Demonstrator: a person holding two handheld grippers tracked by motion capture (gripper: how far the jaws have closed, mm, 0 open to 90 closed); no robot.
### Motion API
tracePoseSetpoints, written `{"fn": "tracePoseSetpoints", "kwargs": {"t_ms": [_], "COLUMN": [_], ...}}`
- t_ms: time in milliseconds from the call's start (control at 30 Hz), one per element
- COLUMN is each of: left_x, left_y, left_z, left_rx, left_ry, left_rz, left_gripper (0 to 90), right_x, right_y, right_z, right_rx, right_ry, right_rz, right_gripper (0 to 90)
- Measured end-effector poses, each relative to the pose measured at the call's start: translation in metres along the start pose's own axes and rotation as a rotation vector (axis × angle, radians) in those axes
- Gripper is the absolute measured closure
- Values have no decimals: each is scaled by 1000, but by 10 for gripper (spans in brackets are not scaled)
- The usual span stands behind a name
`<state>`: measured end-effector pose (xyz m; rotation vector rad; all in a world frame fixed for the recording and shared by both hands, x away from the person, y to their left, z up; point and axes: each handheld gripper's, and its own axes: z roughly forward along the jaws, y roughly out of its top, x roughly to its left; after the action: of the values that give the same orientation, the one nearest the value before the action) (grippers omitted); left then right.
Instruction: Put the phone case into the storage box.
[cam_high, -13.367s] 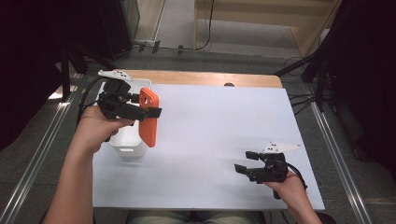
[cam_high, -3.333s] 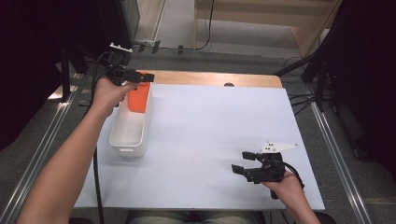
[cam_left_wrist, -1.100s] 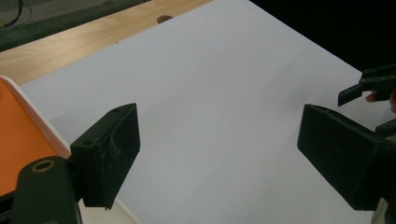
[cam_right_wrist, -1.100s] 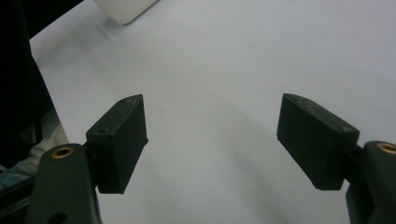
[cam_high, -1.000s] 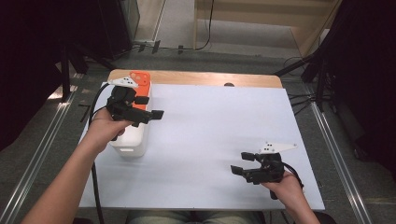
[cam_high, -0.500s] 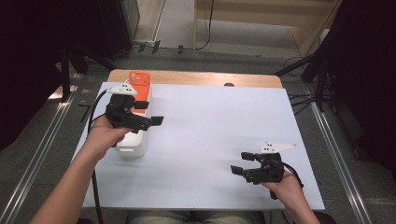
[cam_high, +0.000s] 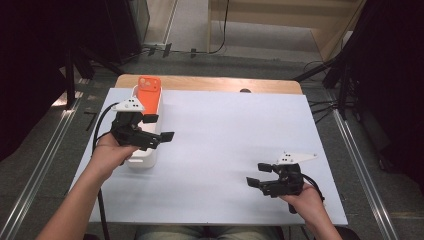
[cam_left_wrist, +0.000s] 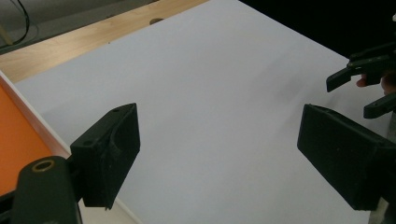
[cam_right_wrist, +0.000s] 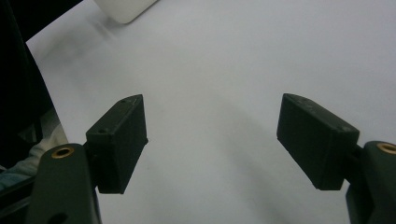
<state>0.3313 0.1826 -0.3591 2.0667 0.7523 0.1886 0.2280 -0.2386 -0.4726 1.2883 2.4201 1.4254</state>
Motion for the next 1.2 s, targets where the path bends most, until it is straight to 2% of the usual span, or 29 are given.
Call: {"fn": "tracePoseSetpoints", "kwargs": {"t_ms": [233,333,467,533,700,1000,1200], "left_x": [-1,-3,-6,-7,-10,-17,-19], "left_y": [-13,-18,-24,-28,-35,-49,-55], "left_z": [4,5,6,7,7,7,8], "left_rx": [9,12,0,-5,0,-4,-19], "left_ry": [-7,-6,-8,5,-13,-8,-13], "left_rz": [-3,9,3,3,4,17,-15], "left_gripper": [130,130,130,130,130,130,130], "right_x": [0,0,0,0,0,0,0], "right_y": [0,0,0,0,0,0,0], "right_z": [0,0,0,0,0,0,0], "right_rx": [3,4,7,5,5,5,6], "right_ry": [-2,0,-1,-2,-2,-3,0], "right_rz": [-2,0,2,6,4,3,2], "right_gripper": [231,231,232,231,231,231,231]}}
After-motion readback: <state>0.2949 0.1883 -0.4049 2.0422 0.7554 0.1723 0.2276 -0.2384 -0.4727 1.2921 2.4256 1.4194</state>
